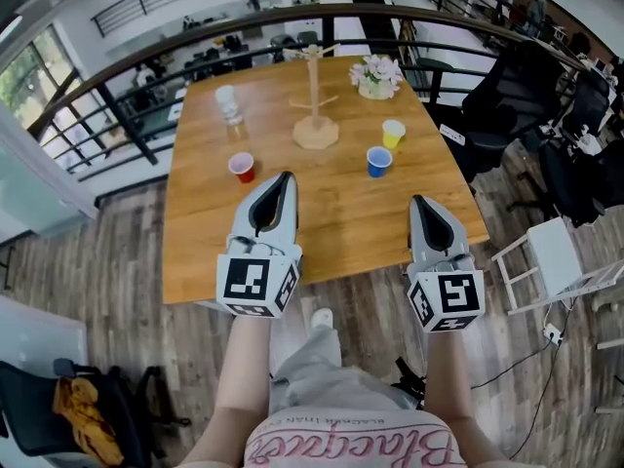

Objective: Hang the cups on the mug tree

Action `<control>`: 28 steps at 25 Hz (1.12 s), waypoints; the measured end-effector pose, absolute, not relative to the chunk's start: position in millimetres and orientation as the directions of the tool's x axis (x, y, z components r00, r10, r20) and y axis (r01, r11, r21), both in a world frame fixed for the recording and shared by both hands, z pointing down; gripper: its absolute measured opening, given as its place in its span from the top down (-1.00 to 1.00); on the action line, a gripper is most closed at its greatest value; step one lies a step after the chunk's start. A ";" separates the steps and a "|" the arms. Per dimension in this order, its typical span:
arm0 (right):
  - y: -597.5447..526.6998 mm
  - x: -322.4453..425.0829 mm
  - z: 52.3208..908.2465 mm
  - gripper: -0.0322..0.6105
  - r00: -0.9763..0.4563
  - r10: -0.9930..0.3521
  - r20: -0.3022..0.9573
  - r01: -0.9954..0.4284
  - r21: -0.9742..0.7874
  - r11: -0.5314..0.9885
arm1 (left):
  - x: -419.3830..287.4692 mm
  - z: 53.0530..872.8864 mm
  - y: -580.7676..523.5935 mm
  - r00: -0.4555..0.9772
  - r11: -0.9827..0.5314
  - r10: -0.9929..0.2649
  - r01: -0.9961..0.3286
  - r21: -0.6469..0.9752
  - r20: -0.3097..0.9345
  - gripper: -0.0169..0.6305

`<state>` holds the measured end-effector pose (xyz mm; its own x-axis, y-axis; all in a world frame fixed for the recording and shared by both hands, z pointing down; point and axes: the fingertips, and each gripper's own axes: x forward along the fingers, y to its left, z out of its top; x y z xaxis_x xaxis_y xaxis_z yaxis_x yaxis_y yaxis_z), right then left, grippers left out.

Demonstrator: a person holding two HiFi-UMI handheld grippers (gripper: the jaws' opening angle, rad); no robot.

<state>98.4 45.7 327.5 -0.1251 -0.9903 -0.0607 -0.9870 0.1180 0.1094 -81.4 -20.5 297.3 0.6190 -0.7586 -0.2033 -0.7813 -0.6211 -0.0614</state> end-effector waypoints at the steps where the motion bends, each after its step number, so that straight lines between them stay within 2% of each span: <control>1: 35.8 101.3 326.2 0.89 -0.120 -0.991 -0.062 -0.987 0.114 0.113 | -78.9 296.4 -31.9 0.620 -0.623 -0.757 -0.780 -0.058 -0.205 0.91; 13: -64.6 127.8 307.8 0.89 -0.097 -0.991 -0.094 -0.994 0.064 0.092 | -52.8 287.1 -140.0 0.654 -0.661 -0.728 -0.749 -0.043 -0.204 0.91; 20: -106.2 137.9 320.1 -0.27 -0.084 -0.993 -0.082 -0.996 0.034 0.082 | -45.9 300.4 -174.3 0.673 -0.679 -0.720 -0.733 -0.028 -0.171 0.91; 28: -133.4 153.9 374.8 -0.31 -0.019 -1.000 -0.001 -1.000 0.003 0.019 | -42.8 323.2 -189.9 0.694 -0.696 -0.711 -0.717 -0.024 -0.115 0.91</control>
